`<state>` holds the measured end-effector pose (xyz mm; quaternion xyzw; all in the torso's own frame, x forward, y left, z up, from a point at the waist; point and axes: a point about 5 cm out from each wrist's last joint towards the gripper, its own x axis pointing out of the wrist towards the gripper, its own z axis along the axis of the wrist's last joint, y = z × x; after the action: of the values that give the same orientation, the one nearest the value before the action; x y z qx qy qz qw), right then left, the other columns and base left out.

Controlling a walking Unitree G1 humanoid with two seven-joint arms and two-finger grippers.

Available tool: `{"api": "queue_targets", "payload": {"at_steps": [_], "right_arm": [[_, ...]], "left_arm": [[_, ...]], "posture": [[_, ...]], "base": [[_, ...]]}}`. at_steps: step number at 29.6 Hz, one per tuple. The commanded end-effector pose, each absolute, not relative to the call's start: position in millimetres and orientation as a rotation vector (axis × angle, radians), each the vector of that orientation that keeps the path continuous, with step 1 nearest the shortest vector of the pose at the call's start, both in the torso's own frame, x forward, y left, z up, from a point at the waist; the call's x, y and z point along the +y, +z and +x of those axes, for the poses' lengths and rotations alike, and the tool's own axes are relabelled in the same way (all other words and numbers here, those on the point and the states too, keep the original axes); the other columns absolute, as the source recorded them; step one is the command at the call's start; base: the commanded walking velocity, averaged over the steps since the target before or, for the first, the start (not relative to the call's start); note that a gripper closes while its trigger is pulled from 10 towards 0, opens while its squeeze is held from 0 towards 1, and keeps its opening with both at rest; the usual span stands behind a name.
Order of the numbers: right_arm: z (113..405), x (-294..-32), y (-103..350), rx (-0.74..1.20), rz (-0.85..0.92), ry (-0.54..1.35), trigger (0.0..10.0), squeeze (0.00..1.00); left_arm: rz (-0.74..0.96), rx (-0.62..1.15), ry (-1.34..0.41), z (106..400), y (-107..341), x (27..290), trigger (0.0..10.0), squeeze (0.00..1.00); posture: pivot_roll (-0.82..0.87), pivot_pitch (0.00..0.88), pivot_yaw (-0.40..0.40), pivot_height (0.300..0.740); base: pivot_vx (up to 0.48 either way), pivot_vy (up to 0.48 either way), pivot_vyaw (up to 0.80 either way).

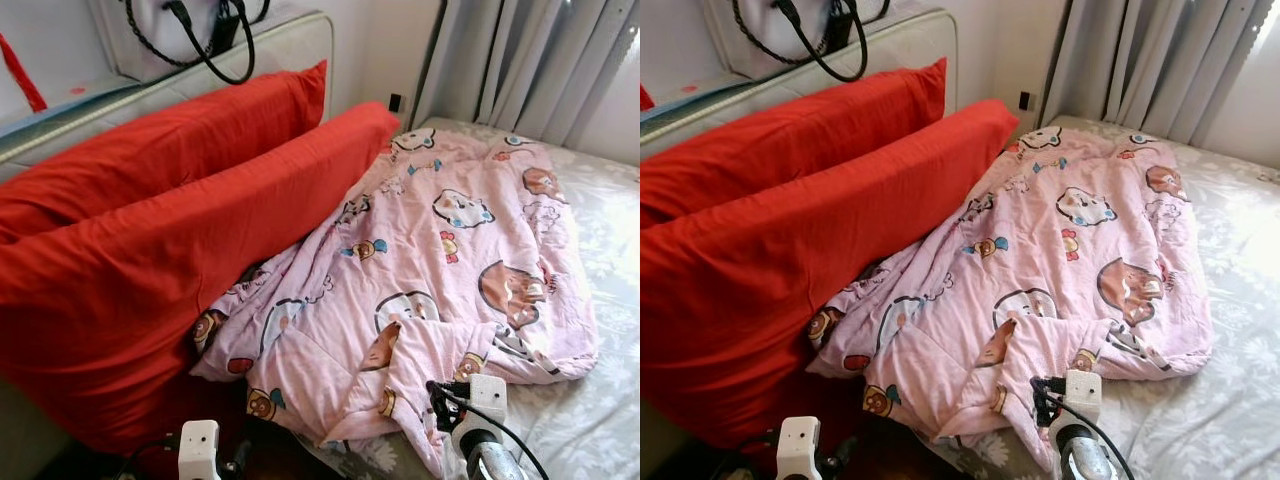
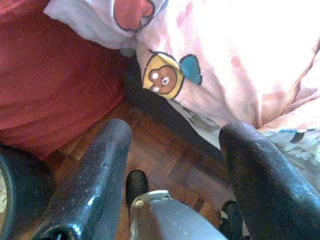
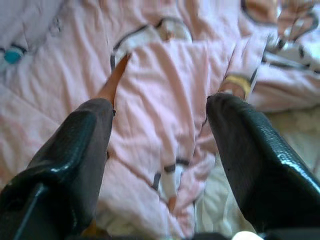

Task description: Clean up the room

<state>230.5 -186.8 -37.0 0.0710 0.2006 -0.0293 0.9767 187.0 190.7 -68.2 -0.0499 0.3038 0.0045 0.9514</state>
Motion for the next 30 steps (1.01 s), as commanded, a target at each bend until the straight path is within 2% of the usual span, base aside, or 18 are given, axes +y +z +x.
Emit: {"api": "queue_targets", "payload": {"at_steps": [1,5,6,7,8,11,15,24,30], "right_arm": [[232.0,-188.0,-33.0,0.367,0.136,-0.054,10.0,0.00],[237.0,-187.0,-21.7,0.284,0.106,-0.012,10.0,0.00],[237.9,-186.3,-20.3,0.277,0.101,-0.004,10.0,0.00],[238.1,-186.0,-20.1,0.276,0.102,-0.004,10.0,0.00],[238.4,-185.0,-19.9,0.272,0.106,-0.009,10.0,0.00],[241.0,-181.5,-17.5,0.256,0.135,-0.023,10.0,0.00],[241.7,-175.8,-15.8,0.248,0.147,-0.013,10.0,0.00],[238.5,-175.7,-19.4,0.272,0.125,-0.020,10.0,0.00],[239.5,-172.9,-21.8,0.314,0.116,0.026,10.0,0.00]], "left_arm": [[-0.114,0.620,0.019,181.9,-70.3,190.9,10.0,0.00],[-0.103,0.594,0.011,183.2,-68.2,191.0,10.0,0.00],[-0.081,0.485,-0.001,198.5,-55.4,191.8,10.0,0.00],[-0.047,0.316,-0.027,225.5,-29.7,191.8,10.0,0.00],[-0.008,0.072,-0.068,256.7,14.7,186.9,10.0,0.00],[0.004,-0.039,-0.045,263.8,36.4,185.8,10.0,0.00],[-0.024,-0.084,-0.040,267.1,46.2,183.1,10.0,0.00],[-0.036,0.002,-0.063,252.7,35.9,181.1,10.0,0.00],[-0.037,-0.003,-0.041,253.5,38.7,180.8,10.0,0.00]], "posture": [[0.10,0.077,-0.044,0.740],[0.09,0.067,-0.043,0.740],[0.09,0.066,-0.042,0.740],[0.09,0.066,-0.042,0.740],[0.09,0.060,-0.040,0.740],[0.09,0.049,-0.034,0.740],[0.09,0.042,-0.035,0.740],[0.09,0.028,-0.038,0.740],[0.09,0.045,-0.047,0.740]], "base": [[0.000,0.000,0.00],[0.000,0.000,0.00],[0.000,0.000,0.00],[0.000,0.000,0.00],[0.000,0.000,0.00],[0.000,0.000,0.00],[0.000,0.000,0.00],[0.000,0.000,0.00],[0.000,0.000,0.00]]}}
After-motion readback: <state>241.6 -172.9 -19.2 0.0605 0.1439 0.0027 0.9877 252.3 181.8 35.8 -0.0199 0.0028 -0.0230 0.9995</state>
